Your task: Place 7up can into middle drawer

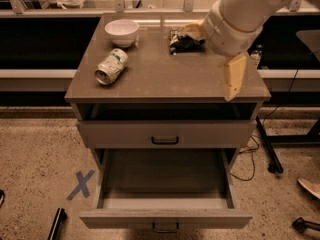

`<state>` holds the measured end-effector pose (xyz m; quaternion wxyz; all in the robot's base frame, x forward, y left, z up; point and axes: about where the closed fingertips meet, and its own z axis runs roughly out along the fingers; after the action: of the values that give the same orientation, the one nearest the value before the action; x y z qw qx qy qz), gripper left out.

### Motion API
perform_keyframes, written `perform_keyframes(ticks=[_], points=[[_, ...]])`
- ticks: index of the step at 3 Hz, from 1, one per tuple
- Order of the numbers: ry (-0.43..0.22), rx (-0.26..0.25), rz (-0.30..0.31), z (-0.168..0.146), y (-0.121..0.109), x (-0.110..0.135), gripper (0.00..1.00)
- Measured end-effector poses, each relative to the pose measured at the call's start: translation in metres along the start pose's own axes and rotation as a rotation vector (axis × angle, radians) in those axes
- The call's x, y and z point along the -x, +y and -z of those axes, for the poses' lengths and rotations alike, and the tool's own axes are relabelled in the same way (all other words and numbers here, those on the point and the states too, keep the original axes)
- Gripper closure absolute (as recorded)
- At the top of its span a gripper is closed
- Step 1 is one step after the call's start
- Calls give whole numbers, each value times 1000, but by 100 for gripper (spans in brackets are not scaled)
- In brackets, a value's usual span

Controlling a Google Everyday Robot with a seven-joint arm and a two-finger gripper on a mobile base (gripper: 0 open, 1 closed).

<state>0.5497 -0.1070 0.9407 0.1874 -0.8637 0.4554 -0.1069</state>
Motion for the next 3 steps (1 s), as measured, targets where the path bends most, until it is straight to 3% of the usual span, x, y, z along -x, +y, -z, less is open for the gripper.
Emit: perform_keyframes(ticks=[1, 2, 3], points=[[-4, -19, 114, -3, -7, 7, 0], [-4, -19, 115, -3, -7, 7, 0], [7, -39, 177, -8, -21, 11, 0]])
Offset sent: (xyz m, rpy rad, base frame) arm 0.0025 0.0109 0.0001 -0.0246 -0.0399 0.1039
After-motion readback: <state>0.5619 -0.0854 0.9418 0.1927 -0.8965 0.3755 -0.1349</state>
